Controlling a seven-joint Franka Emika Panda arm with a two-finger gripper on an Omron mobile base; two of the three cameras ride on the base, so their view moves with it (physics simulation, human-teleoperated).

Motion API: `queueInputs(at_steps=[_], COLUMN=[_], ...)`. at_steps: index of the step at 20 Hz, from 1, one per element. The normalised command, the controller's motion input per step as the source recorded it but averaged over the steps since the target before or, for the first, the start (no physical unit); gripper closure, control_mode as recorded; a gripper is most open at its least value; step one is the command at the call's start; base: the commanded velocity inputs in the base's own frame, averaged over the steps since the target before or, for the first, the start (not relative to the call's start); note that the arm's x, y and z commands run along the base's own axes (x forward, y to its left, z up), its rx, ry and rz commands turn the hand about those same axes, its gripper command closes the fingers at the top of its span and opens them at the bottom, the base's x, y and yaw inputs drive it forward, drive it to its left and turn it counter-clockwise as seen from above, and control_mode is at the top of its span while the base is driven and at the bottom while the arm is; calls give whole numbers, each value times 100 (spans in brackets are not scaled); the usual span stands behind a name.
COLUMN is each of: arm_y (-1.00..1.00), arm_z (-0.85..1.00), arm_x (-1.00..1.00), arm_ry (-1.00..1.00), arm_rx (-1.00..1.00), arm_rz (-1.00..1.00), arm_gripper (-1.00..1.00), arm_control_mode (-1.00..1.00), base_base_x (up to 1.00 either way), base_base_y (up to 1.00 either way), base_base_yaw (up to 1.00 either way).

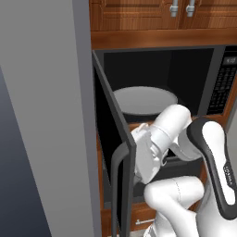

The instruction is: Place the sponge inside the microwave to prepare for sanitizing.

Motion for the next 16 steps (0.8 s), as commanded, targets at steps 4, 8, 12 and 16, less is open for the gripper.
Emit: queueInputs(at_steps=[4,8,12,16], arm_y=[-10,-81,-97,-81], arm_z=[-14,-15,0,-3], arm_x=[-22,25,53,60], arm_ry=[-8,5,4,-9], arm_rx=[0,-4,-20,-18], arm_rz=[-20,-24,-17,-7], arm_gripper=[-100,-100,-100,-100], arm_control_mode=[-100,-100,-100,-100], base_base_x=[0,0,0,0], base_base_y=[0,0,0,0], base_base_yaw=[0,0,0,0])
